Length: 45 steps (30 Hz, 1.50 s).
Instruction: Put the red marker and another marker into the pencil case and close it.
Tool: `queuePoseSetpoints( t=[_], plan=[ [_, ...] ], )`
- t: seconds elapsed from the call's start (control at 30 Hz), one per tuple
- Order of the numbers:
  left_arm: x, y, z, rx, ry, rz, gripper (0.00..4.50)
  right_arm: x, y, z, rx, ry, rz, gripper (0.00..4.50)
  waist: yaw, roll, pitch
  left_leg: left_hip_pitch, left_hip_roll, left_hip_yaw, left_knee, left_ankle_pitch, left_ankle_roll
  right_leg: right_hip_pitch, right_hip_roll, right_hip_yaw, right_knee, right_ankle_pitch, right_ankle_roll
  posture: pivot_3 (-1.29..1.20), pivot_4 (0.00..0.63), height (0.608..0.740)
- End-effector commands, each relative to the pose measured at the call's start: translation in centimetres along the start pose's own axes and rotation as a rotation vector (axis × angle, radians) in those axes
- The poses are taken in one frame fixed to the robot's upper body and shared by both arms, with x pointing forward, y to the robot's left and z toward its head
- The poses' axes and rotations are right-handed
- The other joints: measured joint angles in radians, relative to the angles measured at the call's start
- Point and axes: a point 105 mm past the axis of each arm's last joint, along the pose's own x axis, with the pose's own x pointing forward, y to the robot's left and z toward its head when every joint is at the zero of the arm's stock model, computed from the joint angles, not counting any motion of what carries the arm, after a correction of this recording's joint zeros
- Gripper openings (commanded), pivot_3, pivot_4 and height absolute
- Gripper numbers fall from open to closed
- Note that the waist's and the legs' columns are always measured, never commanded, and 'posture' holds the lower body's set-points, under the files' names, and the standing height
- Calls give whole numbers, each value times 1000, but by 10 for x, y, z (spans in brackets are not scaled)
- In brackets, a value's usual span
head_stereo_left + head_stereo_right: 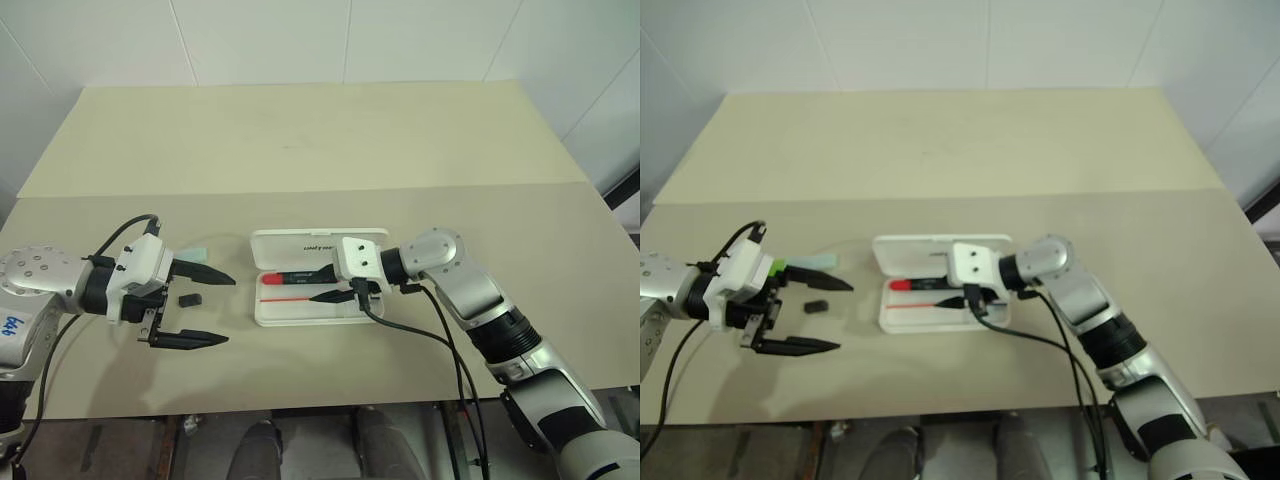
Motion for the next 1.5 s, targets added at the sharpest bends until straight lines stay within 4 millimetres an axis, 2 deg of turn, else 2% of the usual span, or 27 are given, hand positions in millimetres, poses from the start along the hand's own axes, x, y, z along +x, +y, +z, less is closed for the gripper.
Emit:
queuePoseSetpoints(
  t=[0.03, 0.23, 0.37, 0.5, 0.53, 0.67, 0.83, 0.97, 1.1, 1.23, 1.4, 1.5],
  plan=[
    [2, 0, 8, 34, -14, -6, 4500, -6, -4, 23, -43, -63, -19, 1549, 0, 0, 0, 0, 0, 0, 0, 0, 0, 0, 0, 0, 0, 0, 0, 0, 150, 740],
    [3, 0, 8, 35, -16, -10, 4500, -12, -1, 29, -14, -73, -15, 1549, 1, 0, 0, 0, 0, 0, 0, 0, 0, 0, 0, 0, 0, 0, 0, 0, 150, 740],
    [4, 0, 8, 37, -19, -12, 4500, -19, 1, 33, 23, -85, -25, 2766, 1, 0, 0, 0, 0, 0, 0, 0, 0, 0, 0, 0, 0, 0, 0, 0, 150, 740],
    [4, 1, 8, 38, -20, -13, 4500, -25, 6, 34, 48, -92, -27, 4267, 2, 0, 0, 0, 0, 0, 0, 0, 0, 0, 0, 0, 0, 0, 0, 0, 150, 740],
    [4, 1, 7, 38, -20, -13, 4500, -27, 8, 34, 54, -92, -27, 4477, 2, 0, 0, 0, 0, 0, 0, 0, 0, 0, 0, 0, 0, 0, 0, 0, 150, 740],
    [4, 2, 8, 40, -24, -9, 4500, -40, 15, 31, 85, -82, -49, 4477, 3, 0, 0, 0, 0, 0, -1, 0, 0, 0, 0, 0, -1, 0, 0, 0, 150, 740],
    [-2, 4, 7, 23, -37, 49, 4500, -74, 18, 36, 87, -78, -123, 4477, 5, 0, 0, 0, 0, 0, -1, 0, 0, 0, 0, 0, -1, 0, 0, 0, 150, 740],
    [-11, 7, 4, 9, -43, 126, 4500, -97, 19, 45, 76, -81, -163, 4477, 2, 0, 0, 0, 0, 0, -1, 0, 0, 0, 0, 0, -1, 0, 0, 0, 150, 740],
    [-32, 13, 0, -6, -47, 277, 4500, -122, 17, 56, 59, -81, -229, 4477, 3, 0, 0, 1, 0, 0, -2, 0, 0, 0, 0, 0, -1, -1, -1, 0, 150, 740],
    [-50, 18, -5, -13, -45, 399, 4500, -130, 13, 60, 55, -80, -266, 4477, 5, 0, 0, 1, 0, 0, -2, 0, 0, 0, 0, 0, -2, -1, -1, 0, 150, 740],
    [-74, 31, -13, -25, -54, 550, 4500, -128, 12, 55, 61, -72, -274, 4477, 5, 0, 0, 1, 0, 0, -2, 0, 0, 0, 0, 0, -1, -1, -1, 0, 150, 740],
    [-92, 38, -27, -32, 19, 628, 4500, -127, 11, 55, 55, -74, -276, 4477, 4, 0, 0, 1, 0, 0, -3, 0, 0, 0, 0, 0, -2, -1, -1, 0, 150, 740]
  ],
)
